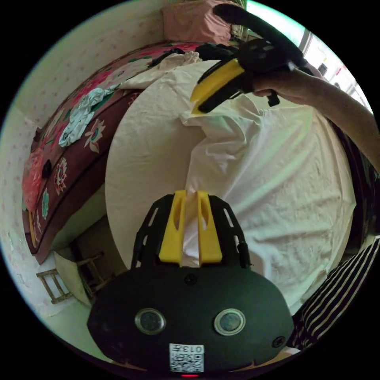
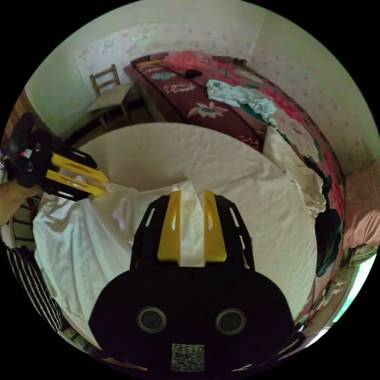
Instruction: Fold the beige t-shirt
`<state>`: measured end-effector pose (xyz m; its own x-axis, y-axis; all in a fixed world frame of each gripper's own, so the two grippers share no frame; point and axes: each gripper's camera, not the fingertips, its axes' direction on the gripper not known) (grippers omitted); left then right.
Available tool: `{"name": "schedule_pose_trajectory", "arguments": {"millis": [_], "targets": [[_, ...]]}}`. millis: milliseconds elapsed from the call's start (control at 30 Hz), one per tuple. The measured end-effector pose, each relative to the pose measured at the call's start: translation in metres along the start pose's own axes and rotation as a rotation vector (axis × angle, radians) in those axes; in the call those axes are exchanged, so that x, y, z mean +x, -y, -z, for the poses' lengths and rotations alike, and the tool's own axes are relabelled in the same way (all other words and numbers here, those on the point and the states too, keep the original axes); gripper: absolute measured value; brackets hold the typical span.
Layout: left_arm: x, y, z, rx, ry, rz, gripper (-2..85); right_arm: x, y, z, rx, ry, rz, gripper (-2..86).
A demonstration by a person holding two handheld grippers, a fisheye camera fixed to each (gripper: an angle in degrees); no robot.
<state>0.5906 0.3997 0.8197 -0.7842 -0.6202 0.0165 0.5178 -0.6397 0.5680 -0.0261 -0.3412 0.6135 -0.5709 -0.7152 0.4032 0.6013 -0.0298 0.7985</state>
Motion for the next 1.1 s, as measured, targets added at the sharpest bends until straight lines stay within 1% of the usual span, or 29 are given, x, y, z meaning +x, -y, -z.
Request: {"name": "schedule_pose_trajectory", "arguments": {"millis": [67,100,167,267,333,400,433,467,500,533,567,600,667,700,733,767,833,933,1000,1067,1100], "targets": [[0.005,-0.002,0.000,0.010,-0.006,0.000,2.1,-0.005,0.008,-0.020,-0.092,0.016,0.037,4.9],[0.006,-0.003,0.000,0.007,-0.003,0.005,1.6,-0.003,0.008,-0.020,-0.071,0.078,0.028,3.6],[0.012,-0.009,0.004,0.033,0.030,0.023,0.9,-0.001,0.011,-0.018,-0.112,0.114,0.017,2.7],[0.020,-0.020,0.017,0.107,0.114,0.055,0.4,-0.002,0.010,0.004,-0.011,-0.006,0.031,1.8],[0.023,-0.023,0.018,0.116,0.143,0.071,0.3,0.014,0.007,0.017,0.083,-0.029,-0.073,1.5],[0.025,-0.025,0.012,0.106,0.156,0.084,0.2,0.029,0.002,0.016,0.112,-0.043,-0.182,1.5],[0.027,-0.026,0.010,0.092,0.153,0.094,0.0,0.038,0.000,0.010,0.091,-0.024,-0.251,1.7],[0.029,-0.028,0.009,0.093,0.154,0.099,0.0,0.043,-0.002,0.006,0.075,-0.031,-0.290,1.8],[0.031,-0.029,0.008,0.089,0.160,0.107,-0.1,0.051,-0.008,-0.001,0.045,-0.062,-0.383,2.2],[0.032,-0.031,0.003,0.067,0.182,0.128,-0.1,0.059,-0.017,-0.006,0.035,-0.037,-0.478,2.8],[0.032,-0.035,0.002,0.075,0.177,0.136,-0.2,0.062,-0.021,-0.008,0.025,-0.030,-0.525,3.1],[0.032,-0.037,0.003,0.088,0.173,0.145,-0.2,0.063,-0.028,-0.009,0.050,-0.020,-0.547,4.7],[0.031,-0.039,0.001,0.073,0.146,0.157,-0.3,0.056,-0.032,-0.006,0.089,-0.019,-0.491,6.7],[0.030,-0.040,0.001,0.066,0.151,0.168,-0.3,0.054,-0.031,-0.003,0.084,-0.005,-0.465,7.5],[0.030,-0.043,0.006,0.074,0.187,0.193,-0.3,0.054,-0.033,0.007,0.119,0.010,-0.452,7.9],[0.032,-0.047,0.012,0.105,0.217,0.211,-0.3,0.055,-0.035,0.014,0.143,0.006,-0.457,7.9],[0.038,-0.051,0.021,0.140,0.221,0.224,-0.2,0.061,-0.050,0.052,0.259,-0.022,-0.504,7.6],[0.062,-0.046,0.026,0.196,0.188,0.145,-0.2,0.053,-0.093,0.098,0.364,-0.096,-0.564,4.8],[0.080,-0.037,0.019,0.201,0.190,0.062,-0.2,0.038,-0.127,0.109,0.346,-0.121,-0.549,3.0],[0.102,-0.023,0.002,0.156,0.196,-0.037,-0.2,0.020,-0.165,0.103,0.232,-0.168,-0.522,1.7],[0.106,-0.020,-0.002,0.142,0.205,-0.052,-0.2,0.011,-0.191,0.096,0.128,-0.244,-0.533,1.0]]}}
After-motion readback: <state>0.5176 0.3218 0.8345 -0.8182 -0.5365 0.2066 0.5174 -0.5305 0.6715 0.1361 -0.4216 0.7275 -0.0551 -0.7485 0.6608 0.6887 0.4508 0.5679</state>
